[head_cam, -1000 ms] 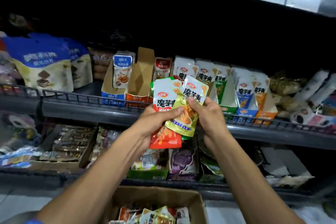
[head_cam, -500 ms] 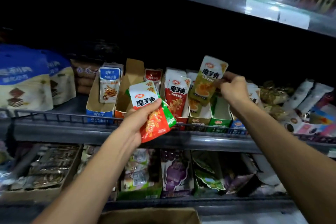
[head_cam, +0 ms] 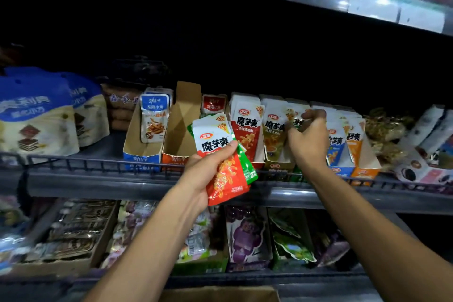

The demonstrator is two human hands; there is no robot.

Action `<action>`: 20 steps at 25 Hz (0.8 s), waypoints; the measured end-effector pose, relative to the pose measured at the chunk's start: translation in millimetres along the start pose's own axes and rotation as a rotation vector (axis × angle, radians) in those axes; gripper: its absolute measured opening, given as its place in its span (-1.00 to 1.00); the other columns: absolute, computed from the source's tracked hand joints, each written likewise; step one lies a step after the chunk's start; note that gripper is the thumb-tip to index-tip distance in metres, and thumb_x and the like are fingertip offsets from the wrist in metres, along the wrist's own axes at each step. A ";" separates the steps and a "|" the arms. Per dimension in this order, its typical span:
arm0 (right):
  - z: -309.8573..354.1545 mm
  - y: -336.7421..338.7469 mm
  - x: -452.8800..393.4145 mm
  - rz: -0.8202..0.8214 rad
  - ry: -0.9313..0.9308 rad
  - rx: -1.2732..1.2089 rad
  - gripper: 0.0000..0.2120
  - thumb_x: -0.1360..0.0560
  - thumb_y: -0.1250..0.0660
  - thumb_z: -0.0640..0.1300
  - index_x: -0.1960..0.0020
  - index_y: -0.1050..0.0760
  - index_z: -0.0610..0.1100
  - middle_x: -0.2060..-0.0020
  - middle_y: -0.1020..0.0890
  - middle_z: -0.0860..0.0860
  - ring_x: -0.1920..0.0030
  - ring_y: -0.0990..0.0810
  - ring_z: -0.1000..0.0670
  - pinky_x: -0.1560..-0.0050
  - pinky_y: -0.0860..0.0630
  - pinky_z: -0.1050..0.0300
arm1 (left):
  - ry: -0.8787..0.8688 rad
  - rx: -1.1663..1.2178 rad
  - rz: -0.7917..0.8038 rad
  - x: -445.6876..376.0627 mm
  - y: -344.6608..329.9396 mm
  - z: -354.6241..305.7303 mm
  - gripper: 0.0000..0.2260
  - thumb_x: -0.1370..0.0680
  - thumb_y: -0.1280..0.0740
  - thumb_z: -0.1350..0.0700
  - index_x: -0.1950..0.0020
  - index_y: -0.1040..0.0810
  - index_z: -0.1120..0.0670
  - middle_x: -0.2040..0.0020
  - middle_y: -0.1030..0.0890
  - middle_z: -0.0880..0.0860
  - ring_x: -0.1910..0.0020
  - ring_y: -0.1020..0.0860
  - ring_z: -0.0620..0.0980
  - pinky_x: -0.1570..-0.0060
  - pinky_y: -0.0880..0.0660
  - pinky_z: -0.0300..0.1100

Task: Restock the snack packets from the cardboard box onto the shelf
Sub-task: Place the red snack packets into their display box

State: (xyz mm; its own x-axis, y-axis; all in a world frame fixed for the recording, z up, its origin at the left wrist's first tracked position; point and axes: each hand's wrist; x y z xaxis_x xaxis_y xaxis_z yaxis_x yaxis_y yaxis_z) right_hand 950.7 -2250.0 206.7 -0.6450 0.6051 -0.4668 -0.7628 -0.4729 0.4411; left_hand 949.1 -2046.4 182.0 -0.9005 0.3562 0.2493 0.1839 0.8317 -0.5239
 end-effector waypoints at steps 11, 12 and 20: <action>35.0 10.7 77.2 0.639 0.087 -0.197 -0.47 -0.44 -0.46 -0.10 -0.31 -0.32 0.11 -0.03 -0.49 0.04 0.00 -0.59 -0.04 0.05 -0.64 -0.07 | -0.037 -0.040 0.081 6.4 -13.2 10.7 -0.77 -0.49 -0.45 0.02 -0.10 -0.65 0.09 0.09 -0.74 0.11 0.23 -0.71 0.06 0.29 -0.63 -0.11; 32.9 10.8 76.1 0.651 -0.015 -0.269 -0.50 -0.47 -0.44 -0.13 -0.33 -0.34 0.07 -0.02 -0.50 0.00 0.02 -0.62 -0.07 0.08 -0.65 -0.10 | -0.009 -0.048 0.092 7.1 -12.3 10.4 -0.77 -0.52 -0.41 -0.01 -0.11 -0.65 0.07 0.07 -0.73 0.11 0.21 -0.71 0.06 0.23 -0.63 -0.10; 28.4 22.0 68.4 0.660 -0.342 -0.554 -0.71 -0.47 -0.44 -0.13 -0.12 -0.44 -0.16 0.10 -0.70 -0.07 0.17 -0.71 -0.02 0.17 -0.64 0.11 | -0.090 -0.128 0.030 1.2 -11.8 23.2 -0.66 -0.46 -0.49 0.11 -0.22 -0.58 0.09 0.06 -0.74 0.09 0.15 -0.72 0.05 0.26 -0.62 -0.15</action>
State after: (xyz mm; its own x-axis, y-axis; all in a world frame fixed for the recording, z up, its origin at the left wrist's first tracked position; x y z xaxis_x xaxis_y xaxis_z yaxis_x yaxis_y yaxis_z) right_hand 891.2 -2200.8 206.3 -0.9751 0.2184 0.0388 -0.2156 -0.9742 0.0666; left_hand 936.7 -2065.7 169.6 -0.9244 0.3472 0.1578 0.2553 0.8707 -0.4204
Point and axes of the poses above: each hand's wrist, its own x-axis away from the middle knuckle, its own y-axis out of the back of the hand, z = x × y
